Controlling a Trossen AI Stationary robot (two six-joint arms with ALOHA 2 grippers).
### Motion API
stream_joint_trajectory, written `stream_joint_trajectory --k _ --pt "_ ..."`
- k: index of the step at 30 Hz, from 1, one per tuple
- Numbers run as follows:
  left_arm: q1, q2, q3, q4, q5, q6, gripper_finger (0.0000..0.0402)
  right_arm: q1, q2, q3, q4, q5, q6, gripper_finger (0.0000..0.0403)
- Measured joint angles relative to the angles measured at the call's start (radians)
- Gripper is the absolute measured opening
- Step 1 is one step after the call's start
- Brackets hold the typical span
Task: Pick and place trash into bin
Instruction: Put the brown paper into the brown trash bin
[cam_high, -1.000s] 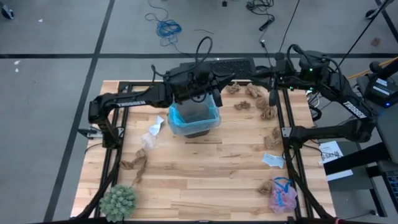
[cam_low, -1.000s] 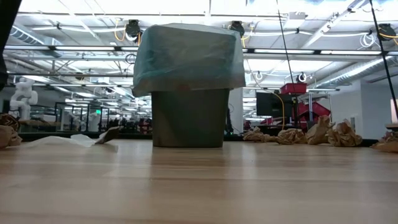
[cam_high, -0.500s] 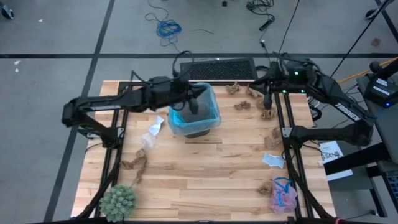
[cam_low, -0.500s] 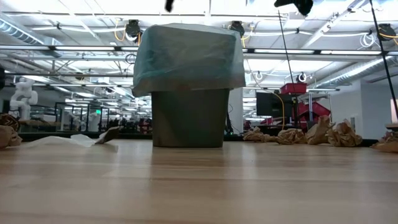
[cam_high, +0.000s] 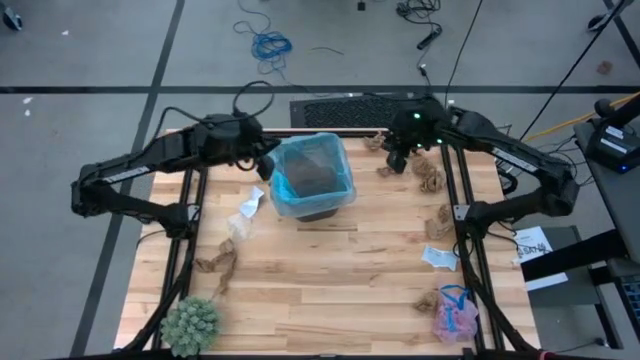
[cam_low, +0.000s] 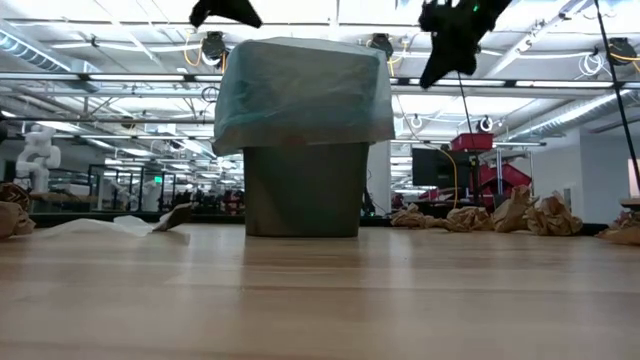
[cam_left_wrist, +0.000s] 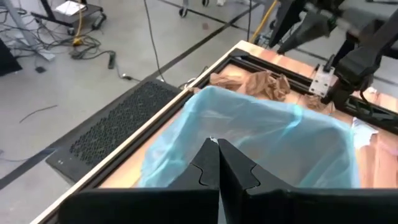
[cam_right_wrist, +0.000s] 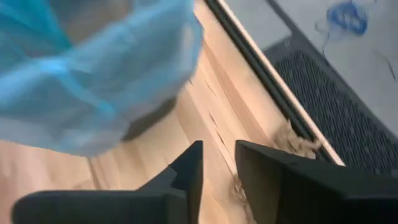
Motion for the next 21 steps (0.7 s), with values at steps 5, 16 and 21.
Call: stream_joint_trajectory --k 5,16,21 --pt "0.026 -0.109 -0.151 0.079 0.033 -0.053 0.0 -0.05 0.077 0.0 -0.044 0.0 -0.012 0.0143" --pt "0.032 -0.183 -0.309 0.197 0.075 -0.108 0.0 -0.15 0.298 0.0 -0.141 0.045 -0.021 0.0214" --pt "0.032 -0.183 -0.318 0.217 0.078 -0.108 0.0 -0.161 0.397 0.0 -0.146 0.046 -0.024 0.0236"
